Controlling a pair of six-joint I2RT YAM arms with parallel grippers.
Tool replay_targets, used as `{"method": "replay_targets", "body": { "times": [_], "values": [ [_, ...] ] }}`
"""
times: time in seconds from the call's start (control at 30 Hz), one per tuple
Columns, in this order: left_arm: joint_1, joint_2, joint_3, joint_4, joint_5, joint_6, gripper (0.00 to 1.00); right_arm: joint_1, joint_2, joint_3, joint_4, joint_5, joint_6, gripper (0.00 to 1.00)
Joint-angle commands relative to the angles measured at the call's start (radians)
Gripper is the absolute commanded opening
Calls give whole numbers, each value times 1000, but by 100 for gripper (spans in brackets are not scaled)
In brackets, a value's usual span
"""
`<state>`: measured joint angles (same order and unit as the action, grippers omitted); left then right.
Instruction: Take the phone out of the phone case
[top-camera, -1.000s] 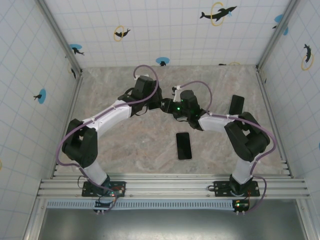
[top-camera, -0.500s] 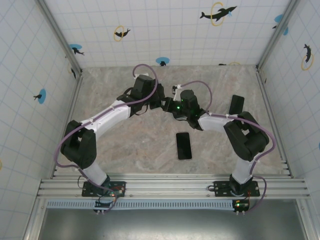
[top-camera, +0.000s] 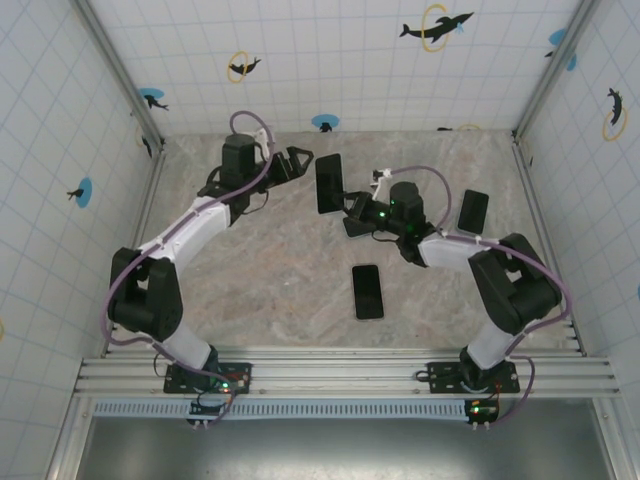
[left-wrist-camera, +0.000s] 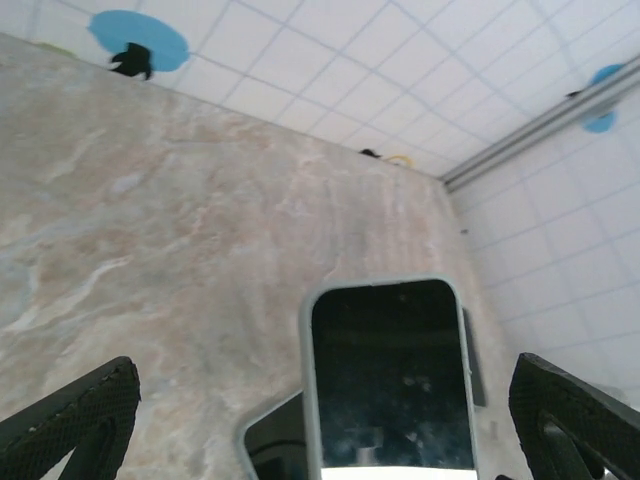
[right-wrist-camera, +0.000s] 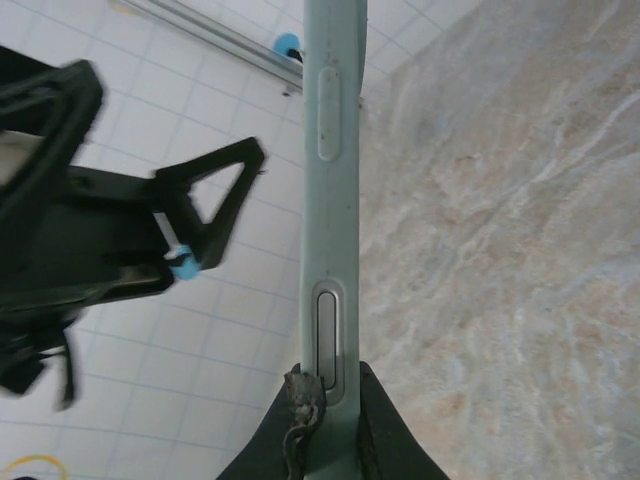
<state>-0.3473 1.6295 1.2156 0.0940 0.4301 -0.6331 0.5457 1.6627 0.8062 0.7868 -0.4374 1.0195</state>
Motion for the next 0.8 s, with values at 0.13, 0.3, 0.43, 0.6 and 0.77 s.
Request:
{"method": "replay_targets", "body": {
  "times": [0.13, 0.3, 0.43, 0.6, 0.77],
  "values": [
    [14, 95, 33, 227, 305, -158, 91, -32, -86, -48, 262, -87, 162, 0],
    [15, 127, 54, 284, 385, -231, 83, -34, -69, -31, 317, -117, 226, 0],
    [14, 137, 59, 329, 424, -277, 74, -31, -36, 3, 348, -156, 276, 0],
    [15, 154, 78, 363, 462, -326, 62, -29, -18, 12, 360, -187, 314, 0],
    [10, 144, 69, 384, 481, -358, 54, -35, -5, -4, 366, -187, 344, 0]
  ]
}}
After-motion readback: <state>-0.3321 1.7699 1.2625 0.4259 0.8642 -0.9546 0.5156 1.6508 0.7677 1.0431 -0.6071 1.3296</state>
